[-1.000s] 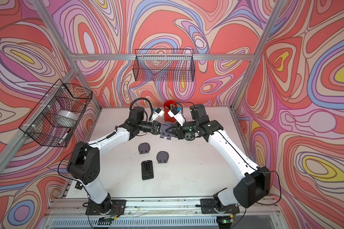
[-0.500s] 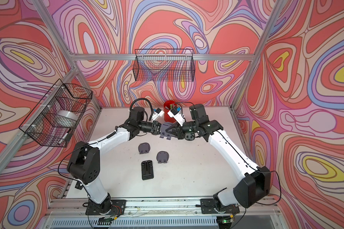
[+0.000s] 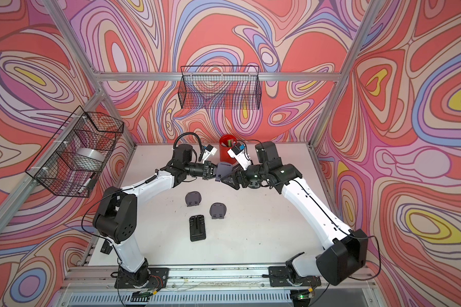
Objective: Open the phone stand
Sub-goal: Open the phone stand, then place the phone stand at the center of the board.
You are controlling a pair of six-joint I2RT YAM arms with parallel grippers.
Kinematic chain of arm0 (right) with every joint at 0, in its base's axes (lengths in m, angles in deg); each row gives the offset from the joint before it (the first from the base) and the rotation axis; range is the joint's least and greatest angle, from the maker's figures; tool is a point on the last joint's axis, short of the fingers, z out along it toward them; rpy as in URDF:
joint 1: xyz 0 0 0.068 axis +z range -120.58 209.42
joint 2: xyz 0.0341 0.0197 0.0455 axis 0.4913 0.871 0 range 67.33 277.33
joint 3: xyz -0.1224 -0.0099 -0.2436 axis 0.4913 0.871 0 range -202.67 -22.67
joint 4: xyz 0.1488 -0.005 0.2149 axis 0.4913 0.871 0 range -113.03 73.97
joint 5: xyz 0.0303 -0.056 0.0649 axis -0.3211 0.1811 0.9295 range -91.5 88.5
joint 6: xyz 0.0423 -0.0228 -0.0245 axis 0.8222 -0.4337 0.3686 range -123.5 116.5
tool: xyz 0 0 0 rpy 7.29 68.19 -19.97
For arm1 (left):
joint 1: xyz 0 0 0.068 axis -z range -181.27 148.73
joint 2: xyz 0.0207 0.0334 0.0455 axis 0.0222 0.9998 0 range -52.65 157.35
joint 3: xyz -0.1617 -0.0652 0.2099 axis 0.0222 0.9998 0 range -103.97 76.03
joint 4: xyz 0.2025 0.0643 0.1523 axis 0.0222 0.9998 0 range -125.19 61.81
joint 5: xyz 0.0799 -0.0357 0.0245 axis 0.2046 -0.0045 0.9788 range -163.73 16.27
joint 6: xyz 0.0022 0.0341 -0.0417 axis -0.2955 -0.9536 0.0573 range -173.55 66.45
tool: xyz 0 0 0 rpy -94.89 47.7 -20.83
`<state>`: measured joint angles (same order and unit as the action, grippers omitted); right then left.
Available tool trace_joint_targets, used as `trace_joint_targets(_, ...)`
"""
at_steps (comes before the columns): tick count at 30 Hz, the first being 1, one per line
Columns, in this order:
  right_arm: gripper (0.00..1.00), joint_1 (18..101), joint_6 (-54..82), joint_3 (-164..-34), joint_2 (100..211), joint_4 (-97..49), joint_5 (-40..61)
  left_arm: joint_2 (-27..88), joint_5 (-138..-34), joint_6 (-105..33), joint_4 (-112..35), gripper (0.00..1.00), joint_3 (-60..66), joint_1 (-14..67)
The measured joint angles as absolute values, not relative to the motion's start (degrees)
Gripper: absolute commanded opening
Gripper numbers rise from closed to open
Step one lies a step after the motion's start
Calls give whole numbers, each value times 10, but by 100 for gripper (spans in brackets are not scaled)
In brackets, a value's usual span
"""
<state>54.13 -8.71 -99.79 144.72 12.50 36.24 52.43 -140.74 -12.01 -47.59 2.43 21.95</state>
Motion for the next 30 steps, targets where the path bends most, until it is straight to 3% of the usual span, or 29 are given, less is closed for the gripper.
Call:
trace_joint_targets(8, 84, 544, -48, -995, 1382, 126, 309, 617, -1383, -157, -501, 0, 24, 175)
trace_joint_targets(20, 84, 543, -25, -977, 1378, 135, 278, 660, -1324, -324, -339, 0, -61, 162)
trace_joint_targets(30, 84, 542, -22, -977, 1379, 136, 278, 726, -1297, -324, -351, 0, -63, 157)
